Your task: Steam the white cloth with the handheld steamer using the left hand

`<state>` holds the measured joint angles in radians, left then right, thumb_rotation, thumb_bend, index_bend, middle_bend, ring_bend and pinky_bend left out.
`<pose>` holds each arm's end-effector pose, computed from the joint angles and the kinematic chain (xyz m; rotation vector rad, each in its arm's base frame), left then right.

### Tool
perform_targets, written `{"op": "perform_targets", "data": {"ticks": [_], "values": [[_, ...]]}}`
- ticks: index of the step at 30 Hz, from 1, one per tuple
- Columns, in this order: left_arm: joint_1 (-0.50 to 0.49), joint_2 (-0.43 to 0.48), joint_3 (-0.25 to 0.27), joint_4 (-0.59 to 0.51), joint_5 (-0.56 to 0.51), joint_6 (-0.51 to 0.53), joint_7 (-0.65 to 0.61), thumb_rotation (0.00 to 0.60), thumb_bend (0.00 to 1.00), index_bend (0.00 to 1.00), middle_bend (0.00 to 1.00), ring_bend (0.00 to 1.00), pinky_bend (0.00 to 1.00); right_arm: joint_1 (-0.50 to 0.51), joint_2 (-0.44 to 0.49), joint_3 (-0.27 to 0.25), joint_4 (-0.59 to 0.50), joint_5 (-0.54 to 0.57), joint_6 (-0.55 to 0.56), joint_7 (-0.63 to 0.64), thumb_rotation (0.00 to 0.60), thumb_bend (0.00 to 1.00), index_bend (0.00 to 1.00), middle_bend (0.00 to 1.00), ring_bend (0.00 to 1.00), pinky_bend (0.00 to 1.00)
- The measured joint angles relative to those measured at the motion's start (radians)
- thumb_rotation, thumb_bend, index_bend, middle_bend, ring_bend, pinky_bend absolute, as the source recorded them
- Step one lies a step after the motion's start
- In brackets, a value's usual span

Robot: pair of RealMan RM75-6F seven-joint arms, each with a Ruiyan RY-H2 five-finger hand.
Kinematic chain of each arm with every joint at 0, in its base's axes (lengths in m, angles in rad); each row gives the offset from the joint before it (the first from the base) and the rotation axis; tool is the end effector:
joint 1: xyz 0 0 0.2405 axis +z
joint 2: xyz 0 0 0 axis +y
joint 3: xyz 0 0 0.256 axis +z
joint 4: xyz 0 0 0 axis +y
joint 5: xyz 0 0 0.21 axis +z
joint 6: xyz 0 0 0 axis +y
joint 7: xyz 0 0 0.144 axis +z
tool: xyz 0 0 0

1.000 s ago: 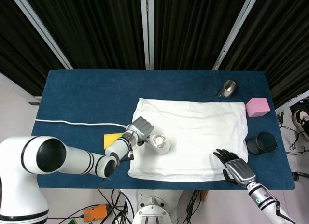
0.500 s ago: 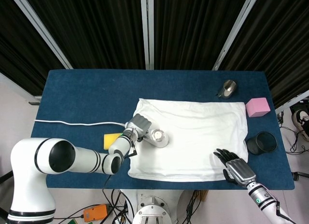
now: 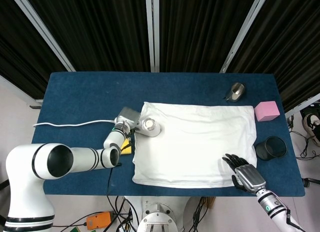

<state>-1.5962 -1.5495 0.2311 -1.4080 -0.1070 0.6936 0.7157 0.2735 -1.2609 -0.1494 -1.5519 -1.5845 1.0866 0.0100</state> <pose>-0.0684 0.4063 -0.0423 -2.0351 -0.9091 -0.1861 -0.3010 -0.1725 0.0407 1.9111 -1.2045 0.6912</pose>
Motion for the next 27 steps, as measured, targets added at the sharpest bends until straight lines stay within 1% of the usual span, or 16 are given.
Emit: {"op": "perform_targets", "data": {"ticks": [6, 12, 18, 20, 23, 27], "values": [[0.003, 0.045, -0.028, -0.056, 0.008, 0.016, 0.015, 0.462, 0.67, 0.80, 0.90, 0.76, 0.66, 0.003, -0.007, 0.000, 0.005, -0.004, -0.003, 0.001, 0.600, 0.85, 0.03, 0.06, 0.01, 0.18], [-0.023, 0.019, -0.070, -0.050, -0.009, 0.008, 0.054, 0.462, 0.67, 0.80, 0.90, 0.76, 0.66, 0.000, -0.006, -0.001, 0.007, 0.000, -0.001, 0.004, 0.600, 0.85, 0.03, 0.06, 0.01, 0.18], [-0.053, -0.045, -0.078, -0.007, -0.054, 0.000, 0.118, 0.445, 0.67, 0.80, 0.90, 0.76, 0.66, -0.004, -0.006, -0.001, 0.008, 0.002, 0.004, 0.007, 0.600, 0.85, 0.03, 0.06, 0.01, 0.18], [-0.060, -0.051, -0.077, -0.006, -0.064, -0.004, 0.137, 0.445, 0.67, 0.80, 0.90, 0.76, 0.66, -0.004, -0.008, -0.001, 0.011, 0.003, 0.003, 0.008, 0.600, 0.85, 0.03, 0.06, 0.01, 0.18], [-0.074, -0.047, -0.071, -0.030, -0.070, -0.007, 0.168, 0.443, 0.67, 0.80, 0.90, 0.76, 0.66, -0.004, -0.010, -0.001, 0.015, 0.004, 0.001, 0.009, 0.600, 0.85, 0.03, 0.06, 0.01, 0.18], [-0.092, -0.026, -0.063, -0.105, -0.069, -0.014, 0.189, 0.443, 0.67, 0.80, 0.90, 0.76, 0.66, -0.002, -0.013, 0.000, 0.019, 0.002, 0.000, 0.012, 0.600, 0.85, 0.03, 0.06, 0.01, 0.18]]}}
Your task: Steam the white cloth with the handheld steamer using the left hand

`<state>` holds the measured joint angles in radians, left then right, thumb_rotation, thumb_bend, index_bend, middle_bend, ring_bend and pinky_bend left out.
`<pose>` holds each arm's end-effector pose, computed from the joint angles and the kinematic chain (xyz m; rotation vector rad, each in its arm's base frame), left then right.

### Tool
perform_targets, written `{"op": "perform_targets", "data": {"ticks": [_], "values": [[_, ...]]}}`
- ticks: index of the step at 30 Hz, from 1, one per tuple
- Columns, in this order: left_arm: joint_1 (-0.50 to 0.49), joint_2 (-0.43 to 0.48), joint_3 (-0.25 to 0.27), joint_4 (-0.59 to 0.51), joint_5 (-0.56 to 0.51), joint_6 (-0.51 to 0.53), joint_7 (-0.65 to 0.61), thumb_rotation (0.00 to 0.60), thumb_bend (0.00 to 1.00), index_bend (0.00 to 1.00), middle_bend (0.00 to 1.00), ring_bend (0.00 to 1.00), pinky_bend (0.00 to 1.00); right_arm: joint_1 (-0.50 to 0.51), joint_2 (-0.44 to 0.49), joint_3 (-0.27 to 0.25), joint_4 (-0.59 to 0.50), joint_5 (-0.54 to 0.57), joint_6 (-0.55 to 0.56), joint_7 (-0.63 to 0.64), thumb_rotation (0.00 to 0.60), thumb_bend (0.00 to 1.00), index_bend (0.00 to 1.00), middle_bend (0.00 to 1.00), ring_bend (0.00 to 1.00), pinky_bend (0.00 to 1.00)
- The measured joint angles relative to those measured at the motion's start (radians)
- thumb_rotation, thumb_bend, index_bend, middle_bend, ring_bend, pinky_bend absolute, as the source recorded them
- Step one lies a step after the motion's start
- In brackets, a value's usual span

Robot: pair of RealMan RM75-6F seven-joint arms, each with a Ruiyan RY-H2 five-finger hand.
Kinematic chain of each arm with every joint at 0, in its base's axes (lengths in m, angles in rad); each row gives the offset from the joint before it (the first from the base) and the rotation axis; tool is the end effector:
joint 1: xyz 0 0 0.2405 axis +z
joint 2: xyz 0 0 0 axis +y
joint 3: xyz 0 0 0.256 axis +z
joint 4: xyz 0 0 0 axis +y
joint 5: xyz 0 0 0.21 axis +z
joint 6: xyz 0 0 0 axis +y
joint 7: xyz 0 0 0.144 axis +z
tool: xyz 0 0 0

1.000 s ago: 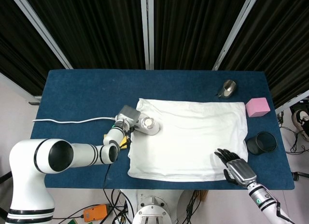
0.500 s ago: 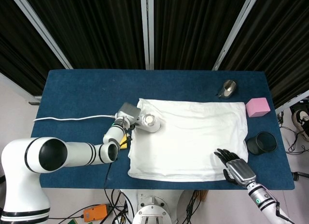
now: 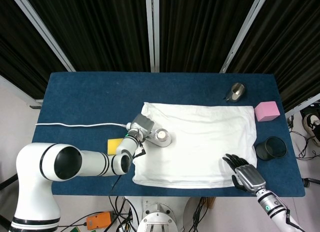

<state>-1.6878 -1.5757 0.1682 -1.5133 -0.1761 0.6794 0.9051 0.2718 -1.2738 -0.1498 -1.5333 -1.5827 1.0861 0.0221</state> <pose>-0.0259 0.3674 -0.0705 -2.2414 -0.7718 -0.1053 -0.3038 -0.1725 0.0380 1.9049 -1.2140 0.6913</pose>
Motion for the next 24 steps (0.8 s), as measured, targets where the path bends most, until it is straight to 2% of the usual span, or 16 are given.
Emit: {"op": "perform_targets", "data": {"ticks": [9, 13, 20, 24], "values": [[-0.048, 0.064, 0.009, -0.158, 0.023, -0.034, 0.010, 0.438, 0.67, 0.80, 0.90, 0.76, 0.66, 0.000, 0.000, -0.002, 0.003, -0.004, 0.001, 0.003, 0.600, 0.85, 0.03, 0.06, 0.01, 0.18], [-0.084, 0.096, 0.010, -0.185, 0.014, -0.072, -0.010, 0.433, 0.67, 0.80, 0.90, 0.76, 0.66, -0.003, 0.000, -0.002, 0.006, -0.005, 0.009, 0.009, 0.600, 0.85, 0.03, 0.06, 0.01, 0.18], [-0.113, 0.099, 0.021, -0.137, -0.014, -0.064, -0.055, 0.419, 0.67, 0.80, 0.90, 0.75, 0.66, -0.007, 0.001, -0.004, 0.014, -0.004, 0.011, 0.021, 0.600, 0.85, 0.03, 0.06, 0.01, 0.18], [-0.128, 0.081, 0.046, -0.078, -0.062, -0.091, -0.062, 0.418, 0.67, 0.80, 0.90, 0.75, 0.66, -0.005, 0.000, -0.001, 0.018, -0.003, 0.010, 0.027, 0.600, 0.85, 0.03, 0.06, 0.01, 0.18]]}}
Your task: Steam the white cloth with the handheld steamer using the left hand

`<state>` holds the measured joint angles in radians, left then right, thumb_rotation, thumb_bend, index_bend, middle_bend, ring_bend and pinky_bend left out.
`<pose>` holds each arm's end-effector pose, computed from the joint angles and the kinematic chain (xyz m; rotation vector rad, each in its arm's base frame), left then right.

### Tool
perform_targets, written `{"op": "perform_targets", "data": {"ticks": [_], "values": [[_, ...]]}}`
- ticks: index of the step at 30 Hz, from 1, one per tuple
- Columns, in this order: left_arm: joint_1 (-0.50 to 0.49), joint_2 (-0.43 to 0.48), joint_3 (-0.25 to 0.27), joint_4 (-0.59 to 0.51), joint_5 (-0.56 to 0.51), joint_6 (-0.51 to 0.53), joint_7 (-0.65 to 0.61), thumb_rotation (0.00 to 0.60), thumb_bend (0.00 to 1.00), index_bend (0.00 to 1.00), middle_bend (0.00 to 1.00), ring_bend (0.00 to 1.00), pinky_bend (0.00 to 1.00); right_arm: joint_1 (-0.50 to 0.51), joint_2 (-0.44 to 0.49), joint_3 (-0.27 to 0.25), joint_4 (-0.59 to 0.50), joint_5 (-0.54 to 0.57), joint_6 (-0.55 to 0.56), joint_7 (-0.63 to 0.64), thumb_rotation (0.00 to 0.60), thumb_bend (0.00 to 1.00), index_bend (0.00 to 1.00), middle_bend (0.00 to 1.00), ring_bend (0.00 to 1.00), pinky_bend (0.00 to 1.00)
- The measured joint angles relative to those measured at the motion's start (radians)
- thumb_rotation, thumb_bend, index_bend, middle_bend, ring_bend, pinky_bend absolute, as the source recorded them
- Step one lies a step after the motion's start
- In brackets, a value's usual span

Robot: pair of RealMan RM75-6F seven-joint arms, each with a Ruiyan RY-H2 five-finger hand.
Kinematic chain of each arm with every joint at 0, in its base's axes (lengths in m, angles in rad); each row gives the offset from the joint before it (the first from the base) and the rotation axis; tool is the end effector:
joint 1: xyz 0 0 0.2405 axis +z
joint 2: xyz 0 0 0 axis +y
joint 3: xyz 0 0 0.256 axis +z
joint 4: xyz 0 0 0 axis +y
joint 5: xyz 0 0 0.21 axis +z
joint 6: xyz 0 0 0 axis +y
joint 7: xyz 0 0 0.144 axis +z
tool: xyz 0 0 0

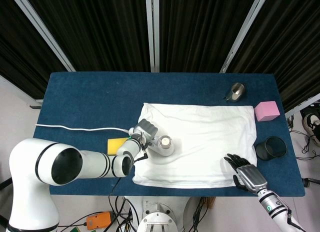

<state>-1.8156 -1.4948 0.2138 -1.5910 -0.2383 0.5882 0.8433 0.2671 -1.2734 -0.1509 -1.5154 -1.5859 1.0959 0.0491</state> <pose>-0.0012 0.3614 -0.0535 -2.2909 -0.7993 -0.0861 -0.3083 -0.1727 0.0406 1.8877 -1.2230 0.6974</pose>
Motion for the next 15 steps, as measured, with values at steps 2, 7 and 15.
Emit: {"op": "perform_targets", "data": {"ticks": [2, 7, 15], "values": [[-0.005, -0.013, 0.013, 0.032, -0.024, -0.016, -0.003, 0.418, 0.67, 0.80, 0.90, 0.75, 0.66, 0.001, 0.000, 0.001, 0.001, 0.000, -0.001, 0.002, 0.600, 0.85, 0.03, 0.06, 0.01, 0.18], [-0.015, -0.051, 0.060, 0.124, -0.089, -0.070, -0.018, 0.418, 0.67, 0.80, 0.90, 0.75, 0.66, 0.002, 0.000, 0.002, 0.005, 0.004, -0.006, 0.008, 0.600, 0.85, 0.03, 0.06, 0.01, 0.18], [-0.027, -0.057, 0.100, 0.139, -0.095, -0.160, -0.066, 0.415, 0.67, 0.80, 0.90, 0.75, 0.66, 0.009, -0.002, 0.004, 0.007, 0.002, -0.013, 0.010, 0.600, 0.85, 0.03, 0.06, 0.01, 0.18]]}}
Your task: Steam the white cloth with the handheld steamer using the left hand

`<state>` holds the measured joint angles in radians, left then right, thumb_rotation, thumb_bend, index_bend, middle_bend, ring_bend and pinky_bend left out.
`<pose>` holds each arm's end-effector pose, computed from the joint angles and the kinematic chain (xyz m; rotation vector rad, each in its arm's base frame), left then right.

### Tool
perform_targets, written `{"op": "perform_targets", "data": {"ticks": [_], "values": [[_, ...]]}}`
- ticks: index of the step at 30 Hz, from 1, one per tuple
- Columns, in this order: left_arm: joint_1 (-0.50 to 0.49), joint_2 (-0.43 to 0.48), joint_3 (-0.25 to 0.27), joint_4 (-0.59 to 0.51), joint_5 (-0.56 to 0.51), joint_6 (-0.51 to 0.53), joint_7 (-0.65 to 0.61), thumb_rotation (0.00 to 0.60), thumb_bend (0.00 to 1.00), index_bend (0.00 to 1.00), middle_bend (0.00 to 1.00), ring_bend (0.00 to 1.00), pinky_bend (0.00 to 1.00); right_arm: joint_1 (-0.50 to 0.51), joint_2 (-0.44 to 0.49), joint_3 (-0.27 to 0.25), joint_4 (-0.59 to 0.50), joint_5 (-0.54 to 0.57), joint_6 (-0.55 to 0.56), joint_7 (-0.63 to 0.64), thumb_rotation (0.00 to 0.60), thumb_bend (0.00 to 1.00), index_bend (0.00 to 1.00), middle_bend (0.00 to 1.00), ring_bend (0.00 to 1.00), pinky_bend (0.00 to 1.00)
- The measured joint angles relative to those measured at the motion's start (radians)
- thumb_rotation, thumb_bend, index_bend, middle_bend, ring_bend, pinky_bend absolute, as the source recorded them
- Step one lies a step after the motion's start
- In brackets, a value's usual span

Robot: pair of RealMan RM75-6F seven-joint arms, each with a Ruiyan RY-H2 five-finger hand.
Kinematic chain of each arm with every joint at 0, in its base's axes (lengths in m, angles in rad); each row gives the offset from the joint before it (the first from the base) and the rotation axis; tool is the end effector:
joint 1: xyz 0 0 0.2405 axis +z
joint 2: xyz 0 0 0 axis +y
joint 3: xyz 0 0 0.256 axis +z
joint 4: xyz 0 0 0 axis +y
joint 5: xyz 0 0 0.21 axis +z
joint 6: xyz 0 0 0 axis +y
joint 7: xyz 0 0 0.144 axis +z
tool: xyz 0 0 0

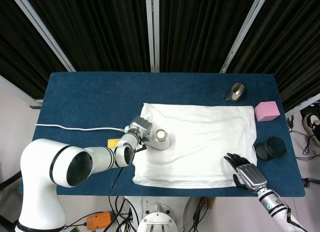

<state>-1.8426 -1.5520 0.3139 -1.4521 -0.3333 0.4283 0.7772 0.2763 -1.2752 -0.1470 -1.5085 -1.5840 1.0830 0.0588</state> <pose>-0.0205 0.3776 -0.0625 -2.2553 -0.9298 -0.0063 -0.3087 -0.1761 0.0396 1.8928 -1.2273 0.6945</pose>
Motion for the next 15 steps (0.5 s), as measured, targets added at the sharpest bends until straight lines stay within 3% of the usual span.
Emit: {"op": "perform_targets", "data": {"ticks": [15], "values": [[-0.030, 0.059, -0.014, -0.196, 0.238, 0.078, -0.112, 0.417, 0.67, 0.80, 0.90, 0.75, 0.66, -0.008, 0.003, -0.003, -0.001, -0.001, 0.013, 0.003, 0.600, 0.85, 0.03, 0.06, 0.01, 0.18]]}}
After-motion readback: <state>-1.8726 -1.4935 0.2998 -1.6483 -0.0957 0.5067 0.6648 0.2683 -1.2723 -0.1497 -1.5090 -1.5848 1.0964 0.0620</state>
